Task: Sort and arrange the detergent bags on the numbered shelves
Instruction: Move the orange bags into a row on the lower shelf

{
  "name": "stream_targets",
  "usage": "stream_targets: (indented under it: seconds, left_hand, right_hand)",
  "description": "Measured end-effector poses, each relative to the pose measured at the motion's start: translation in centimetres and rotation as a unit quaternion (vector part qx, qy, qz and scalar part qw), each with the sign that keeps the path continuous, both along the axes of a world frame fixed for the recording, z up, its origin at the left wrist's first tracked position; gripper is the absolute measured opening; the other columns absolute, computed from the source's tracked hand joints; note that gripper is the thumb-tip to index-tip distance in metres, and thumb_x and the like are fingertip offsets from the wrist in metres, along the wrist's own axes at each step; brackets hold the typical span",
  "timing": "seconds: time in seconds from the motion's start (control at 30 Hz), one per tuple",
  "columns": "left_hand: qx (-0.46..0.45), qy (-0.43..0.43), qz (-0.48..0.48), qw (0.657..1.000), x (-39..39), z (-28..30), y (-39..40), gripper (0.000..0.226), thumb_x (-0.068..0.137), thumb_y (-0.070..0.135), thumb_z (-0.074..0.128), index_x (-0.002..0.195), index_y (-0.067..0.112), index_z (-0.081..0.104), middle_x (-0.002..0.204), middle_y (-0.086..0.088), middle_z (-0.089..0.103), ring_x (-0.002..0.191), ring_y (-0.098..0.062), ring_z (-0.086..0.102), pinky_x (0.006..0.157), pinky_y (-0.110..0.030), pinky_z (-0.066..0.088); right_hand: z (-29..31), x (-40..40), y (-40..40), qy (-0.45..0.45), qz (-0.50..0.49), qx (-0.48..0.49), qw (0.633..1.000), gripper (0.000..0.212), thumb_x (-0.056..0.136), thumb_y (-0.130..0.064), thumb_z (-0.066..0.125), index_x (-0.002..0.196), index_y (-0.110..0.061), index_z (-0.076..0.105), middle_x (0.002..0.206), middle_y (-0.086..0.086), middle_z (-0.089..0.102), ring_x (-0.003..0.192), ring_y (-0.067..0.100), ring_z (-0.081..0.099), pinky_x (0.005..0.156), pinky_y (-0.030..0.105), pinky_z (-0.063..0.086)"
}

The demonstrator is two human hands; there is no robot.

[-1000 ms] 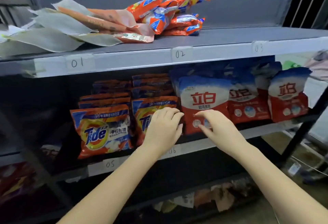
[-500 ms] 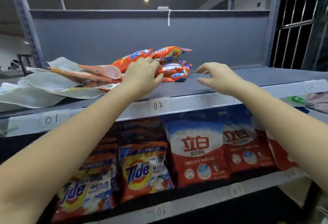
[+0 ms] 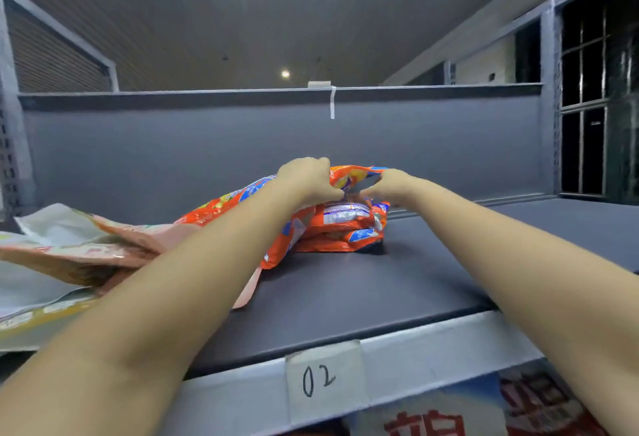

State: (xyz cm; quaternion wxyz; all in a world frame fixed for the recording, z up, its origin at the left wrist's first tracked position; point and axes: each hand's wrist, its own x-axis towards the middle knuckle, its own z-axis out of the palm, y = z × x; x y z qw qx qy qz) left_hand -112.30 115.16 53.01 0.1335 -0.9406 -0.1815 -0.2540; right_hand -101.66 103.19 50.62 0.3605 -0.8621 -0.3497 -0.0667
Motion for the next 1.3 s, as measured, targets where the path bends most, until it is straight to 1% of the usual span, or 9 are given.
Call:
stream_targets:
  seconds: [0.13, 0.27, 0.4, 0.5, 0.63, 0.77, 0.93, 1.1, 1.3]
  left_hand:
    - [-0.028, 0.018, 0.037, 0.999, 3.3, 0.3, 0.0, 0.049, 0.085, 0.034, 0.060, 0.125, 0.010, 0.044, 0.127, -0.011, 0.055, 0.115, -0.032, 0.053, 0.080, -0.035, 0.042]
    - [0.020, 0.008, 0.066, 0.998, 4.6, 0.2, 0.2, 0.039, 0.093, 0.022, 0.054, 0.130, 0.011, 0.045, 0.133, -0.012, 0.053, 0.120, -0.033, 0.051, 0.090, -0.039, 0.044]
    - [0.020, -0.046, 0.040, 0.998, 4.1, 0.5, 1.0, 0.028, 0.093, 0.016, 0.051, 0.121, 0.013, 0.051, 0.125, -0.014, 0.057, 0.113, -0.035, 0.054, 0.084, -0.039, 0.045]
    - [-0.041, -0.115, 0.000, 0.992, 3.3, 2.2, 1.2, 0.021, 0.090, 0.015, 0.050, 0.111, 0.016, 0.055, 0.119, -0.013, 0.061, 0.108, -0.036, 0.055, 0.078, -0.036, 0.043]
    - [-0.126, -0.215, -0.088, 0.964, 1.0, 5.5, -1.2, 0.019, 0.092, 0.026, 0.055, 0.107, 0.017, 0.062, 0.114, -0.011, 0.064, 0.107, -0.035, 0.057, 0.078, -0.033, 0.041]
    - [-0.344, -0.298, -0.240, 0.857, -1.9, 5.5, -4.2, 0.025, 0.093, 0.030, 0.058, 0.107, 0.011, 0.067, 0.092, -0.007, 0.068, 0.082, -0.021, 0.063, 0.080, -0.031, 0.049]
    - [-0.567, -0.308, -0.303, 0.701, -5.4, 1.9, -7.9, 0.019, 0.094, 0.032, 0.056, 0.085, 0.017, 0.062, 0.062, 0.004, 0.071, 0.055, -0.010, 0.068, 0.058, -0.025, 0.057]
    - [-0.635, -0.321, -0.333, 0.619, -9.2, -2.6, -11.9, 0.021, 0.091, 0.033, 0.057, 0.100, 0.014, 0.061, 0.081, -0.002, 0.075, 0.074, -0.019, 0.072, 0.064, -0.034, 0.060]
    - [-0.644, -0.354, -0.306, 0.605, -13.3, -7.6, -15.7, 0.021, 0.091, 0.035, 0.055, 0.100, 0.018, 0.063, 0.092, -0.005, 0.074, 0.084, -0.024, 0.072, 0.074, -0.041, 0.059]
  right_hand:
    - [-0.3, 1.4, 1.6, 0.019, 0.001, 0.019, 1.000, 0.015, 0.087, -0.010, 0.053, 0.073, -0.014, 0.056, 0.082, 0.002, 0.058, 0.071, 0.016, 0.051, 0.056, 0.019, 0.040]
    - [-0.6, 2.2, 2.2, 0.022, 0.003, 0.024, 0.999, 0.024, 0.089, -0.012, 0.054, 0.111, -0.003, 0.059, 0.110, 0.007, 0.058, 0.109, 0.027, 0.054, 0.085, 0.030, 0.045]
    - [-1.1, 3.5, 1.6, 0.053, -0.002, 0.018, 0.998, 0.021, 0.086, -0.022, 0.058, 0.094, -0.002, 0.061, 0.093, 0.009, 0.058, 0.085, 0.024, 0.054, 0.067, 0.029, 0.044]
    - [-0.8, 3.9, 0.2, 0.077, 0.008, 0.028, 0.997, 0.048, 0.086, -0.036, 0.063, 0.115, 0.001, 0.058, 0.109, 0.013, 0.060, 0.094, 0.025, 0.059, 0.083, 0.038, 0.050]
    - [0.5, 3.5, -2.3, 0.134, 0.088, 0.135, 0.978, 0.050, 0.087, -0.042, 0.062, 0.121, -0.006, 0.055, 0.110, 0.005, 0.055, 0.096, 0.017, 0.056, 0.093, 0.038, 0.046]
    - [1.5, 1.9, -5.7, 0.254, 0.225, 0.299, 0.892, 0.020, 0.086, -0.029, 0.064, 0.102, -0.018, 0.061, 0.097, 0.001, 0.066, 0.090, 0.015, 0.060, 0.083, 0.033, 0.048]
    - [0.0, -0.9, -11.4, 0.286, 0.346, 0.333, 0.829, 0.038, 0.075, -0.023, 0.065, 0.113, -0.013, 0.062, 0.100, 0.008, 0.072, 0.086, 0.023, 0.070, 0.078, 0.038, 0.058]
    - [-3.9, -5.1, -15.8, 0.254, 0.336, 0.325, 0.847, 0.059, 0.069, -0.014, 0.077, 0.124, -0.009, 0.055, 0.107, 0.010, 0.071, 0.091, 0.027, 0.070, 0.074, 0.038, 0.058]
    - [-8.1, -9.7, -19.9, 0.241, 0.318, 0.356, 0.845, 0.054, 0.060, -0.014, 0.073, 0.112, -0.012, 0.059, 0.093, 0.003, 0.074, 0.083, 0.020, 0.071, 0.070, 0.030, 0.058]
